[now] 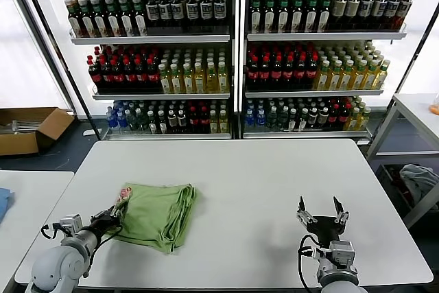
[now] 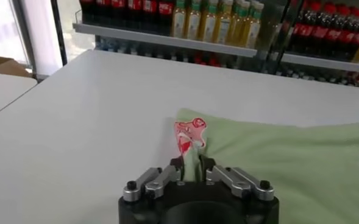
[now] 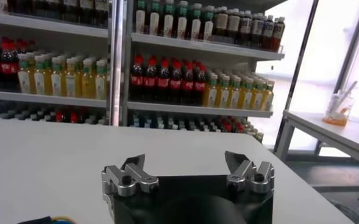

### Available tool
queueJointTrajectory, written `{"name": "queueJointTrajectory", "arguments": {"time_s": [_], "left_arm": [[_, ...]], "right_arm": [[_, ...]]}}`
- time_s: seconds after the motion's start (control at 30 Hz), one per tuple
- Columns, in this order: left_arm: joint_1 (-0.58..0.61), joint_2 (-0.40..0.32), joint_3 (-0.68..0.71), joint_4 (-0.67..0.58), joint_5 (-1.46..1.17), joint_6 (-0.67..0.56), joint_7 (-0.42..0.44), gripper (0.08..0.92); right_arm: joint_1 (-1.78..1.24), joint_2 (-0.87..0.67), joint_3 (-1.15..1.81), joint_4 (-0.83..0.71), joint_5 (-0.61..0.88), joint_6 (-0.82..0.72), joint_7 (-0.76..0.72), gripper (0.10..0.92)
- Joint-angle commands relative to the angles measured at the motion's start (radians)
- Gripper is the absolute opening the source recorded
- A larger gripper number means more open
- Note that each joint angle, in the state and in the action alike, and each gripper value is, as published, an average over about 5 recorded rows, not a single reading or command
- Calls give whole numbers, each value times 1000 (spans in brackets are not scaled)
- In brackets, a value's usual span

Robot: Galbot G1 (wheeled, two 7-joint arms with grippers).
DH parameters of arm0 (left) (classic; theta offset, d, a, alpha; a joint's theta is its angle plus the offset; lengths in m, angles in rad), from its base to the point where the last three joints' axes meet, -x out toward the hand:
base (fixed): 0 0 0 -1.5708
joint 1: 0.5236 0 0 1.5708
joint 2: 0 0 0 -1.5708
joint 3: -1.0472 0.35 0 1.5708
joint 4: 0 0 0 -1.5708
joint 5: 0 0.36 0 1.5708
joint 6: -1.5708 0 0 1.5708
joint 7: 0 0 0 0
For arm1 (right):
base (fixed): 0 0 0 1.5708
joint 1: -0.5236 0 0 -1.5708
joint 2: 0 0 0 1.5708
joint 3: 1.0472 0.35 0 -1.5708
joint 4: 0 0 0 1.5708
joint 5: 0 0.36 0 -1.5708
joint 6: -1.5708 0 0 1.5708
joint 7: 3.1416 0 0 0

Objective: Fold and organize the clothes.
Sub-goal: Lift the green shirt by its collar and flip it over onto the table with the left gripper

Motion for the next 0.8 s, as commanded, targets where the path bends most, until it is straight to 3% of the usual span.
{"name": "queueJointTrajectory", "arguments": {"time_s": [0.03,0.23,0.63,0.8], "left_arm": [[-6,0,-37,-19,6,-17,-7,165],[16,69,-180,-52,-49,-23,-19,114],[31,309,-467,-38,-55,-19,-26,114],[-13,299,-425,-153,-33,6,-52,114]], "right_arm": [[2,-1,3,-2,0,0,0,823],[16,-9,5,-8,3,-1,1,823],[61,-16,-32,-39,8,-7,3,823],[57,-19,-29,-43,8,-8,4,823]]}}
